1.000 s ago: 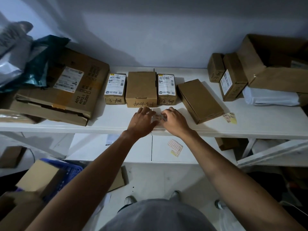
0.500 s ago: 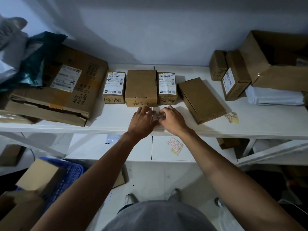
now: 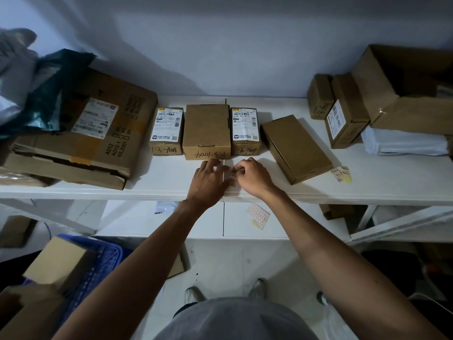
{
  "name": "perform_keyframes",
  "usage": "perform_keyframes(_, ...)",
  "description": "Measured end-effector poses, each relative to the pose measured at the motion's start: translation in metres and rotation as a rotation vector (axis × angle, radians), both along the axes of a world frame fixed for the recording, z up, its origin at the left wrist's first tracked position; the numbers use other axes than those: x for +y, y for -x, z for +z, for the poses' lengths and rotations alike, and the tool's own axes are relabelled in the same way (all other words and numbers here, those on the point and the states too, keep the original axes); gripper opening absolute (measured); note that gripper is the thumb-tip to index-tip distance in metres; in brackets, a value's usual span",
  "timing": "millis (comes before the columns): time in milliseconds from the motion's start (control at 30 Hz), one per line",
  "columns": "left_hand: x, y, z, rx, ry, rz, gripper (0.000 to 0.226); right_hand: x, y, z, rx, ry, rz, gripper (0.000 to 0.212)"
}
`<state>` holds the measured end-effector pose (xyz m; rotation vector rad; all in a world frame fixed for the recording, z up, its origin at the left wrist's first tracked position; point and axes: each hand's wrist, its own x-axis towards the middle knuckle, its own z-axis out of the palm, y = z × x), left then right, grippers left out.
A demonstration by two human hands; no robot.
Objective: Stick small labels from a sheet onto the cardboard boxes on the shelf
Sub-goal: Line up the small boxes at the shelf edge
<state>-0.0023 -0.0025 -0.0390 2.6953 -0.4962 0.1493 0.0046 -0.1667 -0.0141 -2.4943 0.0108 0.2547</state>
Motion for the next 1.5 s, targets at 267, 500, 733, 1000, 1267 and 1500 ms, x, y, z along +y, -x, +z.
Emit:
perform_keyframes(267, -0.001, 0.003, -0.006, -0.046, 0.066, 0.022, 0.026, 0.0, 0.002, 0.004, 0.014, -0.053, 0.01, 0.024)
perform_keyframes(500, -0.004, 0.004, -0.01, -0.052, 0.082, 0.063, 0.022, 0.004, 0.004, 0.006, 0.062, -0.083, -0.093, 0.025)
perform_keyframes(733, -0.007, 0.008, -0.018, -0.097, 0.118, 0.087, 0.021, 0.009, 0.003, 0.007, 0.158, -0.228, -0.22, 0.021)
perform_keyframes(1000, -0.005, 0.009, -0.028, -0.094, 0.125, 0.085, 0.032, 0.003, 0.005, 0.011, 0.181, -0.254, -0.166, 0.009)
perform_keyframes(1267, -0.003, 0.008, -0.026, -0.089, 0.114, 0.08, 0.032, 0.004, 0.002, 0.015, 0.222, -0.289, -0.168, 0.013)
perform_keyframes(1500, -0.004, 0.008, -0.024, -0.087, 0.124, 0.078, 0.023, 0.001, 0.002, 0.011, 0.167, -0.3, -0.151, 0.012)
